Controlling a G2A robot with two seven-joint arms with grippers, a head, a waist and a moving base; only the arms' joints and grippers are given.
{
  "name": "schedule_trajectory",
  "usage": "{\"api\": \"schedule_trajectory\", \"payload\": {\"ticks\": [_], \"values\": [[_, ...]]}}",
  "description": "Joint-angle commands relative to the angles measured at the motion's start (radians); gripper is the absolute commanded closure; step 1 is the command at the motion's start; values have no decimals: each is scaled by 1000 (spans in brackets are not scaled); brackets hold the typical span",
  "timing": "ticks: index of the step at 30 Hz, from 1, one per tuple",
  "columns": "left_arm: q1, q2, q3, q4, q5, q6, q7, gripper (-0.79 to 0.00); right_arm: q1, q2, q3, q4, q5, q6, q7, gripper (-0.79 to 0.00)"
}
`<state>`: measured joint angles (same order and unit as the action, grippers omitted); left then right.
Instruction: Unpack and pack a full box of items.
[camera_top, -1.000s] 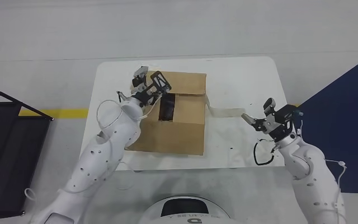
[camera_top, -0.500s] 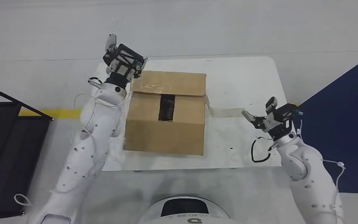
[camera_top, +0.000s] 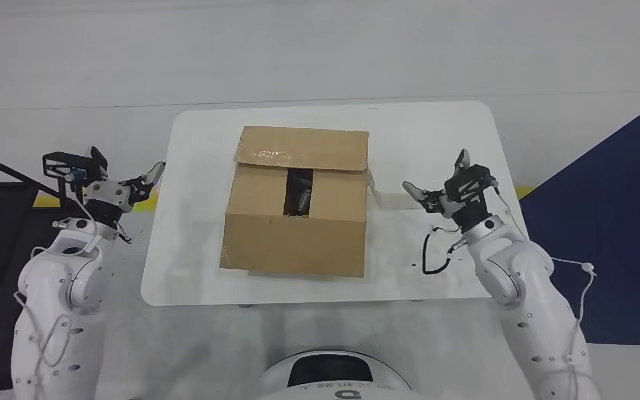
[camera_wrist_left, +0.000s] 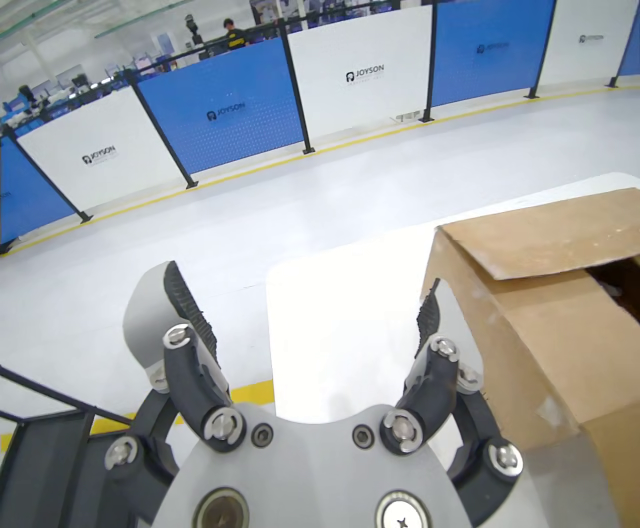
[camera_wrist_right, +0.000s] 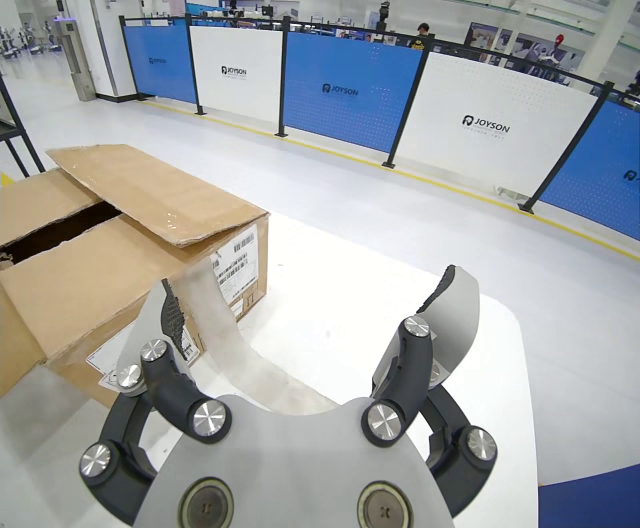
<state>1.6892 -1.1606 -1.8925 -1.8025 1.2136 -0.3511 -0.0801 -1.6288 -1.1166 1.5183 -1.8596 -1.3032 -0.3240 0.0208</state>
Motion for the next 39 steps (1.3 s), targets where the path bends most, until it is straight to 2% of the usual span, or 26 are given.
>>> {"api": "schedule_trajectory", "payload": {"ticks": [1, 5, 8, 16, 21, 23, 25, 30, 35, 39], "values": [[6, 0, -1, 9, -1, 0, 6, -785, 31, 0, -50, -15, -63, -35, 72, -785], [6, 0, -1, 9, -1, 0, 6, -785, 159, -14, -215, 11, -173, -64, 203, -785], [6, 0, -1, 9, -1, 0, 6, -785, 253, -31, -316, 64, -246, -4, 281, -785], [6, 0, -1, 9, -1, 0, 6, -785, 383, -76, -477, 135, -379, 228, 396, -785], [6, 0, -1, 9, -1, 0, 6, -785, 431, -107, -545, 148, -505, 464, 474, -785], [6, 0, -1, 9, -1, 0, 6, -785, 464, -123, -582, 150, -531, 506, 520, -785], [6, 0, -1, 9, -1, 0, 6, -785, 519, -140, -603, 166, -510, 520, 563, -767], [6, 0, -1, 9, -1, 0, 6, -785, 708, -200, -662, 280, -450, 607, 679, -785], [6, 0, -1, 9, -1, 0, 6, -785, 954, -280, -730, 577, -302, 627, 809, -785], [6, 0, -1, 9, -1, 0, 6, -785, 1076, -350, -815, 802, -202, 584, 882, -785]]}}
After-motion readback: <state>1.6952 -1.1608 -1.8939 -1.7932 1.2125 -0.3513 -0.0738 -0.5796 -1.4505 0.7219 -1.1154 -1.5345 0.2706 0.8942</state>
